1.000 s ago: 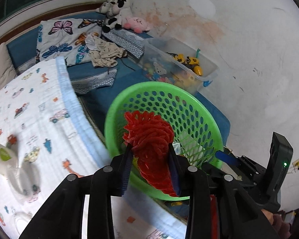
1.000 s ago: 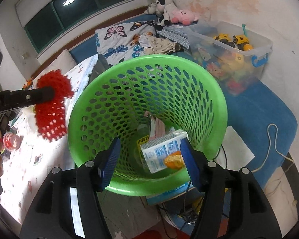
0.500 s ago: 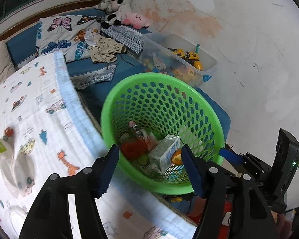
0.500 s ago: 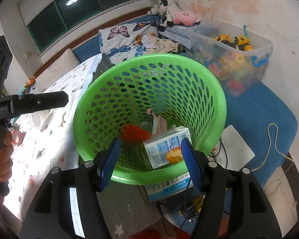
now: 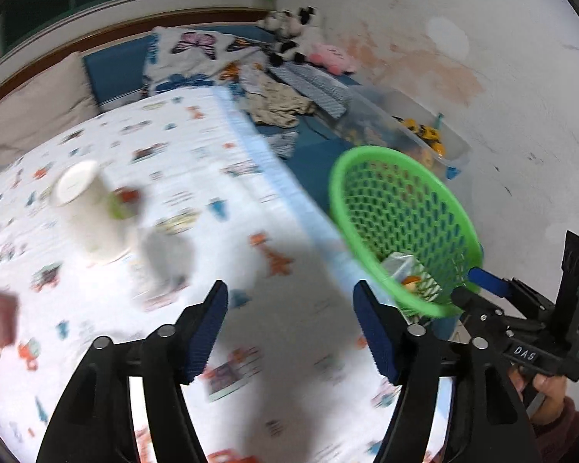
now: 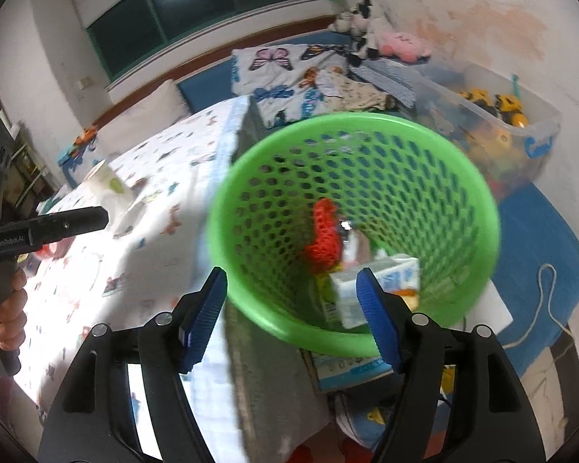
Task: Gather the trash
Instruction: 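Move both tools back to the bed, left tool over the clear plastic bowl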
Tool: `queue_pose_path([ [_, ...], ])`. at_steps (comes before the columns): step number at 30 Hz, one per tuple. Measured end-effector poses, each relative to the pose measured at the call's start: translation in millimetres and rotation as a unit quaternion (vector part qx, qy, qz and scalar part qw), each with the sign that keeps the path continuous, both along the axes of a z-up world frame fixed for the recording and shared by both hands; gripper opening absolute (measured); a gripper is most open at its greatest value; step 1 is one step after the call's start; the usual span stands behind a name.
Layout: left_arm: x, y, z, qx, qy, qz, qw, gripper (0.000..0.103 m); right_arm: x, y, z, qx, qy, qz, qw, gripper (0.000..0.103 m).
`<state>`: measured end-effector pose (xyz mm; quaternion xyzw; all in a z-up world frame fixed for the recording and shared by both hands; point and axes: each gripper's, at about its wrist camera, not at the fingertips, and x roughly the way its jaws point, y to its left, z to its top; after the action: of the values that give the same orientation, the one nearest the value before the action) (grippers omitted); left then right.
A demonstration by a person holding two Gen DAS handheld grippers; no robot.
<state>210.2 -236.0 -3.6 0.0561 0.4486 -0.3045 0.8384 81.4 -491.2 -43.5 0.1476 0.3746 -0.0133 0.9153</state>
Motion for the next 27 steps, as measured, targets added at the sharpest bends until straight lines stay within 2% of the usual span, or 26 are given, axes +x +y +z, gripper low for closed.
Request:
queue_pose_path([
  [3,1,30,0,0.003,-0.008,0.022,0.9997,0.067,9,17,2,-0.006,-0.001,0.020,1.000,0.072],
  [6,1,56,-1,0.013,-0.018,0.043,0.9988,0.076,19,34,5,-0.008,-0.005,0.039,0.999,0.072],
  [9,2,79,-4,0.025,-0.024,0.053,0.9980,0.080,28,46,7,-0.008,-0.006,0.051,0.999,0.072],
  [13,1,103,-10,0.036,-0.033,0.067,0.9966,0.093,37,64,8,-0.009,-0.006,0.069,0.998,0.073],
  [21,0,118,-42,0.067,-0.011,0.045,0.9967,0.096,46,87,8,-0.013,-0.004,0.092,0.996,0.073],
  [27,1,117,-59,0.105,-0.024,0.034,0.9936,0.096,51,95,4,-0.016,0.003,0.099,0.995,0.074],
])
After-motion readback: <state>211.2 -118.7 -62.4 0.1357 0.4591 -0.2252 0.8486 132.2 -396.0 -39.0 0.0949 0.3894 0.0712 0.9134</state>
